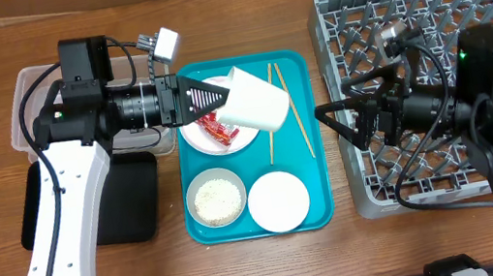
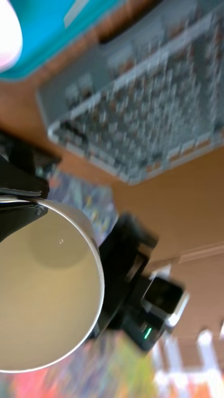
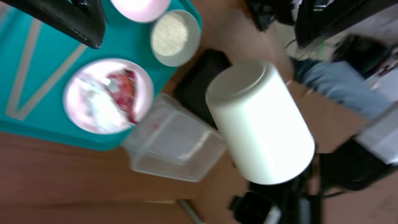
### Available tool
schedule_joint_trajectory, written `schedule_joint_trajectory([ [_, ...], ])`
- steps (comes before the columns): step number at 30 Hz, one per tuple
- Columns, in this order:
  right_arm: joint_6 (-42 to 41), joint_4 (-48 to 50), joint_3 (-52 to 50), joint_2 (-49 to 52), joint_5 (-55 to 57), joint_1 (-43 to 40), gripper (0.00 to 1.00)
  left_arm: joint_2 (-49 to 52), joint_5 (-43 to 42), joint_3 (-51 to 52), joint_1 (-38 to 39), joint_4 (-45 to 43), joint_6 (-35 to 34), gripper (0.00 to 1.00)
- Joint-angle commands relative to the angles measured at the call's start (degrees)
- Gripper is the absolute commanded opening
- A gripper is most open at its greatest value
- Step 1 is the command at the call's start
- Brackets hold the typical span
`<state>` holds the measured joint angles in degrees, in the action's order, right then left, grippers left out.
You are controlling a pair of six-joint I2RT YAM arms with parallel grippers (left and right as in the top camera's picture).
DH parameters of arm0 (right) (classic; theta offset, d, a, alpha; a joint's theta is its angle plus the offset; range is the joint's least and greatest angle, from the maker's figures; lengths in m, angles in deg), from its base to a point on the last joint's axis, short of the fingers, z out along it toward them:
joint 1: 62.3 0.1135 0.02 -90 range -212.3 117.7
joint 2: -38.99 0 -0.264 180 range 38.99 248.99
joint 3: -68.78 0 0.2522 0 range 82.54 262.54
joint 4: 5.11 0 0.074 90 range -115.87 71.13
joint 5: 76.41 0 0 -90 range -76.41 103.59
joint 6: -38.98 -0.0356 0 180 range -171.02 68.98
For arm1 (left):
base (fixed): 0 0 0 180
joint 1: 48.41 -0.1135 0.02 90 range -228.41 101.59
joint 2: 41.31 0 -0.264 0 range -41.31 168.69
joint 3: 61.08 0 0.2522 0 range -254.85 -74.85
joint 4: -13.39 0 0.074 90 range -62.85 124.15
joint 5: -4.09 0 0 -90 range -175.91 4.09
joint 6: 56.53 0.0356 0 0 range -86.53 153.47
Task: Sort waste into correct bins and load items into the dishwasher
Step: 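Hand the white cup from the left gripper to the right gripper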
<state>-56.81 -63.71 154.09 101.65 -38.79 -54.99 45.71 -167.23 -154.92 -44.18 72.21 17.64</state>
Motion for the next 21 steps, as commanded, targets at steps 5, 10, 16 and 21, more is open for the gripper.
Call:
schedule_joint_trajectory([
  [5,-3.32,8.98,-0.39,3.76,-11.32,6.25,0.95,0.17,-9.16,0.48,3.58,-0.09,2.14,0.04],
  [10,-6.32,13.99,-0.39,5.33,-10.69,11.78,0.90,0.17,-8.11,0.48,4.22,-0.07,2.12,0.04],
  [16,-6.32,14.08,-0.39,5.46,-7.98,16.00,0.70,0.17,-6.91,0.48,4.22,-0.28,2.14,0.04],
  [21,-6.32,13.05,-0.39,5.44,-3.08,15.32,0.67,0.17,-6.82,0.48,4.22,-0.26,2.12,0.04],
])
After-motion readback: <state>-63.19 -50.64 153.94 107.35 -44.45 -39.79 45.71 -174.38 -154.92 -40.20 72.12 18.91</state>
